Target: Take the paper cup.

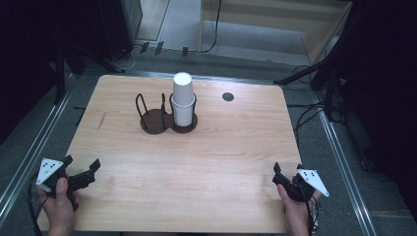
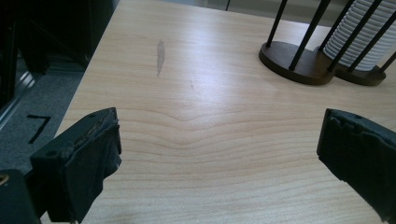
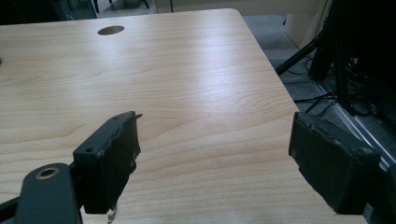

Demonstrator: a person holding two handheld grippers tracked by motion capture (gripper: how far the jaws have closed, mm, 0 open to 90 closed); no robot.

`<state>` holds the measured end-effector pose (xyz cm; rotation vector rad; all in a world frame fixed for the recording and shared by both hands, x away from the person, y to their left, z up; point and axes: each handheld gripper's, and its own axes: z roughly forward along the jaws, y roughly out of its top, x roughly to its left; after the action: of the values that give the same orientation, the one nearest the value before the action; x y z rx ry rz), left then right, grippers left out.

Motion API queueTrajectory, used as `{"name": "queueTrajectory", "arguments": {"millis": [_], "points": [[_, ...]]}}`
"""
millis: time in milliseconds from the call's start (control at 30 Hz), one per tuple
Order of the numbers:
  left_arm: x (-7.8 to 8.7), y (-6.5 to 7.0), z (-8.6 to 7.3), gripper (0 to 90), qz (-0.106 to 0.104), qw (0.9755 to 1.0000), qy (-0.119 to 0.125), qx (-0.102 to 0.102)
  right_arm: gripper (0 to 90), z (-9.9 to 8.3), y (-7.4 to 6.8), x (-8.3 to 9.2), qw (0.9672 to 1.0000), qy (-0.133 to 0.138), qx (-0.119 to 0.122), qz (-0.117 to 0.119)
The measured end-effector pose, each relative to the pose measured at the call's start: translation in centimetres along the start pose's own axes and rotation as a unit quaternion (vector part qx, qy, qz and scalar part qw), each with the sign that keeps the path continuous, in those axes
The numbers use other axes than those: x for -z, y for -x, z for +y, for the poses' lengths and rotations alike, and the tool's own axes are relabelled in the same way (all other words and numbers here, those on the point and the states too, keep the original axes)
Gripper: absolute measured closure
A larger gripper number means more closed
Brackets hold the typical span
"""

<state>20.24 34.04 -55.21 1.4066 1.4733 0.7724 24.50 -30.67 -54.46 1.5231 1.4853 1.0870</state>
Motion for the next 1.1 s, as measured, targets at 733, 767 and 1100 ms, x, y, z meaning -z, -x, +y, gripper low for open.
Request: {"name": "queueTrajectory", "arguments": {"millis": [733, 767, 1100], "points": [[-1.0, -0.2, 0.5, 0.0, 0.038, 0.9988, -0.027, 0.014, 18.0, 0.9, -1.3, -0.1, 0.9997, -0.015, 0.006, 0.017], [-1.2, -0.1, 0.5, 0.0, 0.039, 0.9989, -0.027, 0.009, 18.0, 1.4, -2.0, -0.2, 0.9995, -0.017, 0.010, 0.025], [-1.6, 0.0, 0.8, 0.0, 0.036, 0.9990, -0.029, 0.001, 17.8, 6.1, -7.0, -0.8, 0.9959, 0.005, 0.035, 0.084]]}}
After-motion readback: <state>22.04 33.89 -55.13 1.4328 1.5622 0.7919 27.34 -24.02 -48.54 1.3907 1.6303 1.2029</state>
